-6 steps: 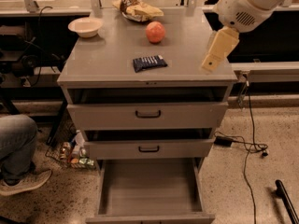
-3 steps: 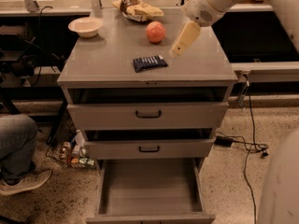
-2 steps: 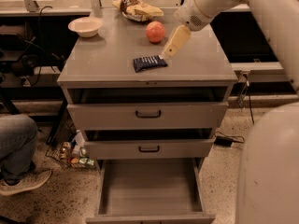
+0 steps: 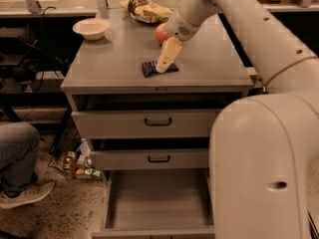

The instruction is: Place rxbar blueberry into bottom drawer

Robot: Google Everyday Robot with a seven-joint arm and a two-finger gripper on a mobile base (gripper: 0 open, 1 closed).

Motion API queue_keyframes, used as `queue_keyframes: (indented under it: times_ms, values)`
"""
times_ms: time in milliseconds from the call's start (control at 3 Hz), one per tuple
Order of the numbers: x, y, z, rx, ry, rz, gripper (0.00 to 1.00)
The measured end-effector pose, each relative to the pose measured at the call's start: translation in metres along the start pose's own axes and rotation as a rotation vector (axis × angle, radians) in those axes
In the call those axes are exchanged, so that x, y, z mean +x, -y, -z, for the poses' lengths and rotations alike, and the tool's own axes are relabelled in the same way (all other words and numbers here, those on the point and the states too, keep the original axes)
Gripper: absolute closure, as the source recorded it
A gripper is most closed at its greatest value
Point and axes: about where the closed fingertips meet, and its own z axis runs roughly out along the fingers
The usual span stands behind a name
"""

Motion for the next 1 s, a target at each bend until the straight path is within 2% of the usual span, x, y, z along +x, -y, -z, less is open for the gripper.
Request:
queue_keyframes:
  times_ms: [333,667,1000]
  values:
    - [-0.004,-0.004,-0.026,-0.071,-0.031,0.029,0.0]
    - [0.002,-0.005,-0.044,-0.116,-0.051,0.023,0.0]
    - [0.01,-0.004,-0.051,-0.136,-0.063,0.008,0.0]
